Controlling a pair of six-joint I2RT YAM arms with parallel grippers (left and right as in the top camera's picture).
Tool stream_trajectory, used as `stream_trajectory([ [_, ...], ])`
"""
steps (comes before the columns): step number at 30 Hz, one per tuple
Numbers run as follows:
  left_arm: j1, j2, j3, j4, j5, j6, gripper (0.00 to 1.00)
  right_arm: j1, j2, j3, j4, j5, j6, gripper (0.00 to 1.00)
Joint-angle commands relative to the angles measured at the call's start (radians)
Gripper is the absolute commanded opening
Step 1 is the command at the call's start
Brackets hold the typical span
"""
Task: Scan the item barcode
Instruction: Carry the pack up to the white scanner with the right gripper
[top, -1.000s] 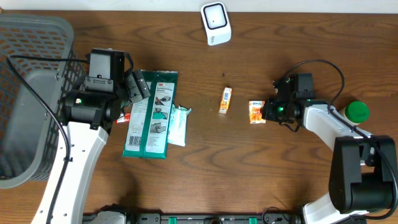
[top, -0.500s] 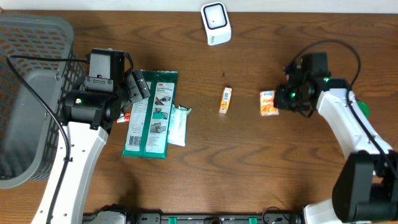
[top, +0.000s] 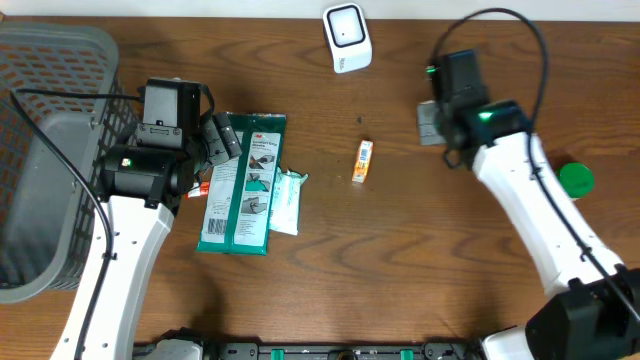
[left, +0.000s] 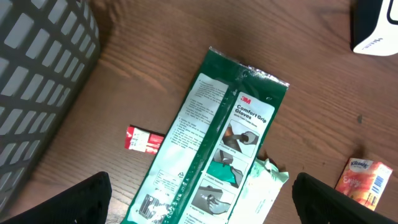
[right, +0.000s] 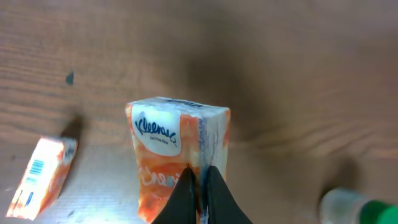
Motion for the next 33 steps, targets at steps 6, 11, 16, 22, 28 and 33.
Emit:
stream_trajectory([
  [6, 0.002, -0.002, 0.013, 0.001, -0.013, 0.016, 0.93, 0.12, -0.016, 0.148, 0.061, 0.292, -0.178, 0.01],
  [11, 0.002, -0.002, 0.013, 0.001, -0.013, 0.016, 0.93, 0.119, 0.021, 0.37, 0.034, 0.327, -0.241, 0.01],
  [16, 0.002, -0.002, 0.013, 0.001, -0.013, 0.016, 0.93, 0.122, 0.13, 0.624, 0.029, 0.383, -0.359, 0.01],
  [22, 0.002, -0.002, 0.013, 0.001, -0.013, 0.016, 0.93, 0.122, 0.275, 0.732, 0.152, 0.364, -0.414, 0.01],
  [28, 0.002, -0.002, 0.013, 0.001, -0.013, 0.016, 0.93, 0.122, 0.426, 0.732, 0.299, 0.317, -0.416, 0.01],
  [33, 0.002, -0.002, 0.013, 0.001, -0.013, 0.016, 0.93, 0.122, 0.576, 0.732, 0.438, 0.317, -0.474, 0.01],
])
